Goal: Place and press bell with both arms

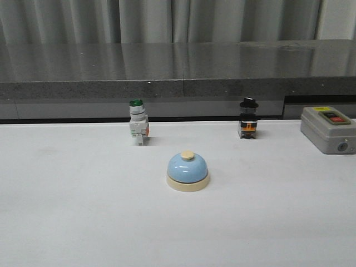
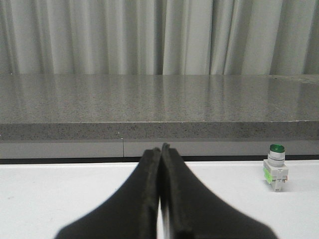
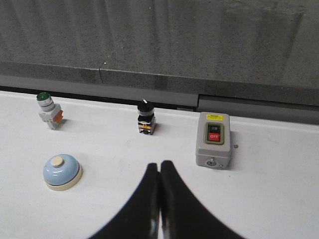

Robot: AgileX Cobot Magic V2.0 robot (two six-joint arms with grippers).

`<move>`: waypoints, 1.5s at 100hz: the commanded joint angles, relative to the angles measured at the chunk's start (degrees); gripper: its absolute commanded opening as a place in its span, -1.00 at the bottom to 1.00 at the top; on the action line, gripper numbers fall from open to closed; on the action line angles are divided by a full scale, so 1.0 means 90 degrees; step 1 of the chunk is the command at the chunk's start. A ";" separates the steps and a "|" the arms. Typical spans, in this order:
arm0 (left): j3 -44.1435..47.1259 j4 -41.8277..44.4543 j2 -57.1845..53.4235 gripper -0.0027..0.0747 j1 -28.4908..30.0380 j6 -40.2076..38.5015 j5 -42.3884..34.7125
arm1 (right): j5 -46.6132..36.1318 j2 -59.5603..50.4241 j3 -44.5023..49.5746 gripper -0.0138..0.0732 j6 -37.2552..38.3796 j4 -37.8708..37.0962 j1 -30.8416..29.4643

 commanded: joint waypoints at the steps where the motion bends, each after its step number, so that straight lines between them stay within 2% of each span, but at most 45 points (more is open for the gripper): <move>1: 0.0270 0.0006 -0.0191 -0.98 0.0008 -0.0068 -0.0476 | -0.0423 0.0030 -0.0153 -0.82 -0.0070 0.0034 -0.0041; 30: 0.0270 0.0006 -0.0191 -0.98 0.0008 -0.0068 -0.0476 | -0.0470 0.0021 -0.0055 -0.82 -0.0070 0.0034 -0.0041; 56: 0.0270 0.0006 -0.0191 -0.98 0.0008 -0.0068 -0.0476 | -0.1064 -0.0738 0.0745 -0.82 0.0168 -0.0299 -0.0041; 92: 0.0270 0.0006 -0.0191 -0.98 0.0008 -0.0068 -0.0476 | -0.1405 -0.2219 0.2121 -0.82 0.2007 -0.1740 -0.0041; 150: 0.0270 0.0006 -0.0191 -0.98 0.0008 -0.0068 -0.0476 | -0.3319 -0.2477 0.3218 -0.82 0.2011 -0.1842 -0.0035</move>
